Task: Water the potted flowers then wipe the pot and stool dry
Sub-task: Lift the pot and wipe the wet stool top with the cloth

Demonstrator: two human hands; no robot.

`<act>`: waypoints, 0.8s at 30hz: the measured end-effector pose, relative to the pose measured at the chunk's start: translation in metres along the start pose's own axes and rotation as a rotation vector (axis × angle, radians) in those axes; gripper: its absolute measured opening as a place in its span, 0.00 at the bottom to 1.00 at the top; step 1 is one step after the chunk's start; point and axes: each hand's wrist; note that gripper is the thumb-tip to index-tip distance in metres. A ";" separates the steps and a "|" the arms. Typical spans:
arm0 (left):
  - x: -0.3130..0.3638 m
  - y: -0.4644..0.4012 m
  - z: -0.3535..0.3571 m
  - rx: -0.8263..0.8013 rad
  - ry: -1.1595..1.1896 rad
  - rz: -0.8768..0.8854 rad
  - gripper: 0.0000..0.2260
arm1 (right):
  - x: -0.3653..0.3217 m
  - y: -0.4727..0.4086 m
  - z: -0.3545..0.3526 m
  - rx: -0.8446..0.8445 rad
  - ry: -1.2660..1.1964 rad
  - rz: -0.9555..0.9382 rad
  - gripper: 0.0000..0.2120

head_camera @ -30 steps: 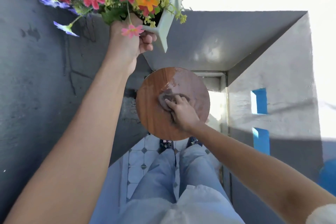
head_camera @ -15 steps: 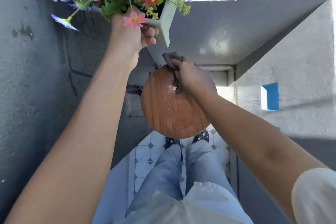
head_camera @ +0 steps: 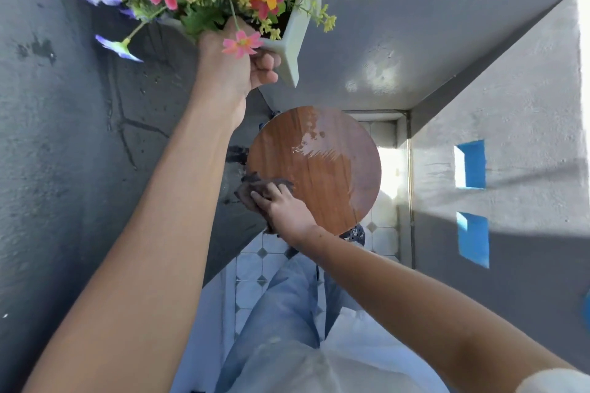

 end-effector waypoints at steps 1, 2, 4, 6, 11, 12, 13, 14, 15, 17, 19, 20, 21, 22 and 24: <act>-0.001 0.001 -0.001 0.002 -0.005 0.001 0.14 | 0.018 0.004 -0.003 0.040 0.001 0.015 0.33; -0.002 0.003 -0.001 0.003 -0.006 0.003 0.14 | 0.040 0.008 -0.010 0.102 -0.002 0.050 0.32; -0.005 0.006 -0.001 -0.001 0.000 0.003 0.15 | 0.093 0.012 -0.036 0.240 -0.013 0.208 0.26; -0.008 0.010 0.000 -0.001 0.013 -0.007 0.16 | 0.138 0.013 -0.066 0.400 -0.112 0.420 0.17; -0.016 0.017 0.003 -0.015 0.018 -0.010 0.14 | 0.127 0.006 -0.067 0.445 -0.017 0.462 0.22; -0.018 0.017 0.003 -0.019 0.017 -0.010 0.14 | 0.111 0.005 -0.058 0.426 -0.015 0.428 0.22; -0.019 0.018 0.004 -0.022 0.020 -0.010 0.14 | 0.095 0.004 -0.047 0.392 -0.032 0.393 0.22; -0.020 0.019 0.004 -0.023 0.023 -0.009 0.15 | 0.075 0.005 -0.036 0.355 -0.049 0.356 0.23; -0.021 0.020 0.005 -0.024 0.024 -0.010 0.15 | 0.056 0.008 -0.023 0.300 -0.067 0.330 0.23; -0.023 0.023 0.006 -0.022 0.022 -0.014 0.14 | 0.023 0.021 0.004 0.201 -0.071 0.264 0.25; -0.024 0.025 0.006 -0.018 0.020 -0.021 0.14 | 0.008 0.040 0.022 0.120 -0.068 0.191 0.28; -0.024 0.026 0.005 -0.019 0.016 -0.023 0.14 | 0.011 0.050 0.028 0.107 -0.059 0.156 0.27; -0.025 0.026 0.005 -0.023 0.013 -0.023 0.14 | 0.021 0.059 0.028 0.121 -0.041 0.116 0.25; -0.026 0.027 0.005 -0.029 0.013 -0.022 0.14 | 0.035 0.066 0.021 0.147 -0.032 0.102 0.23; -0.027 0.027 0.006 -0.038 0.022 -0.021 0.14 | 0.079 0.072 -0.004 0.251 -0.041 0.164 0.20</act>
Point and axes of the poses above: each hand's wrist, its own y-axis away from the middle knuckle, its own z-axis out of the palm, x = y × z, and after that the axes turned 1 degree about y, right-handed
